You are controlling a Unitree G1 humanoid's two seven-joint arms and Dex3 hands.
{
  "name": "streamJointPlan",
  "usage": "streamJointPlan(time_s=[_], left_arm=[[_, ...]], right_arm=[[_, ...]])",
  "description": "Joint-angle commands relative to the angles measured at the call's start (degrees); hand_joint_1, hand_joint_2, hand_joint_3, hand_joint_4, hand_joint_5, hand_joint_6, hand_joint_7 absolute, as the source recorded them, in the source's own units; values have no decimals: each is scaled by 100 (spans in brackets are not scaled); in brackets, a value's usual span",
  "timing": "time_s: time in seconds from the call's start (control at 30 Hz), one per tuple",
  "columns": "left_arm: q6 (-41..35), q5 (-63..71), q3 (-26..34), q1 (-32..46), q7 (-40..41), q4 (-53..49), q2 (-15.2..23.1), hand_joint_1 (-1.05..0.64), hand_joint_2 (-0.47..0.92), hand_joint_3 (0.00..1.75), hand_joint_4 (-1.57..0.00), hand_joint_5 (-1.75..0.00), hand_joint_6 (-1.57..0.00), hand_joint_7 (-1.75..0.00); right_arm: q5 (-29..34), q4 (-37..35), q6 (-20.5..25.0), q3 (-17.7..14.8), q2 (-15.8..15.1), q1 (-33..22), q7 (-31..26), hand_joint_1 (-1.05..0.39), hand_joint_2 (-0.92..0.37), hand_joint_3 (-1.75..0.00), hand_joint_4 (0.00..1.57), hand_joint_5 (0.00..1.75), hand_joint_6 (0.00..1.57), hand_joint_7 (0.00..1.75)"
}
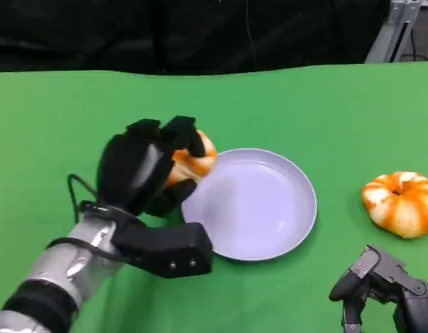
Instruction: Grasp the bread from the table and place it into the plate.
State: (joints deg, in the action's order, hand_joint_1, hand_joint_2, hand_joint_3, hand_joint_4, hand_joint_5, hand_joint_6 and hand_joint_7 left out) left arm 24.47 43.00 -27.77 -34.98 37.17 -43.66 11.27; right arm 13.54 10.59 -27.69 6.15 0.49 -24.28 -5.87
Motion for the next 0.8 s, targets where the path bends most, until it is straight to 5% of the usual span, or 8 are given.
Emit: streamJointPlan(time_s=[0.03,0.4,0.43,0.47,0.6,0.63,0.67,0.8], left_arm=[[92,59,-176,-307,-255,-161,-279,-15,27,141,-95,-175,-72,-175],[79,-26,-244,-676,-685,-930,-684,-14,29,135,-93,-175,-73,-175],[-11,-47,-253,-716,-862,-968,-718,-16,42,107,-83,-175,-76,-133],[-74,-62,-256,-741,-990,-989,-741,-17,48,94,-80,-175,-79,-115],[-312,-25,-328,-770,-1555,-868,-710,-18,55,79,-76,-175,-82,-96],[-461,7,-392,-780,-1929,-767,-672,-48,76,51,-31,-96,-38,-48],[-578,24,-434,-778,-2207,-671,-643,-60,84,40,-16,-64,-22,-31],[-892,-25,-494,-690,-3079,-193,-489,-85,92,42,-1,-9,-3,-11]], right_arm=[[0,-9,-46,-12,-19,-16,-46,0,-42,-141,83,175,66,155],[41,-11,-39,2,-31,-11,-74,0,-41,-143,83,175,66,156],[45,-11,-40,0,-32,-14,-79,0,-41,-144,82,175,66,155],[49,-12,-40,-1,-33,-17,-83,0,-41,-144,82,175,66,155],[42,-2,-39,2,-36,-24,-79,1,-41,-145,81,175,67,155],[33,8,-34,5,-38,-30,-73,1,-40,-144,83,175,67,155],[28,15,-30,7,-40,-34,-69,1,-40,-144,83,175,67,155],[26,30,-13,5,-41,-39,-67,0,-40,-144,84,175,67,155]])
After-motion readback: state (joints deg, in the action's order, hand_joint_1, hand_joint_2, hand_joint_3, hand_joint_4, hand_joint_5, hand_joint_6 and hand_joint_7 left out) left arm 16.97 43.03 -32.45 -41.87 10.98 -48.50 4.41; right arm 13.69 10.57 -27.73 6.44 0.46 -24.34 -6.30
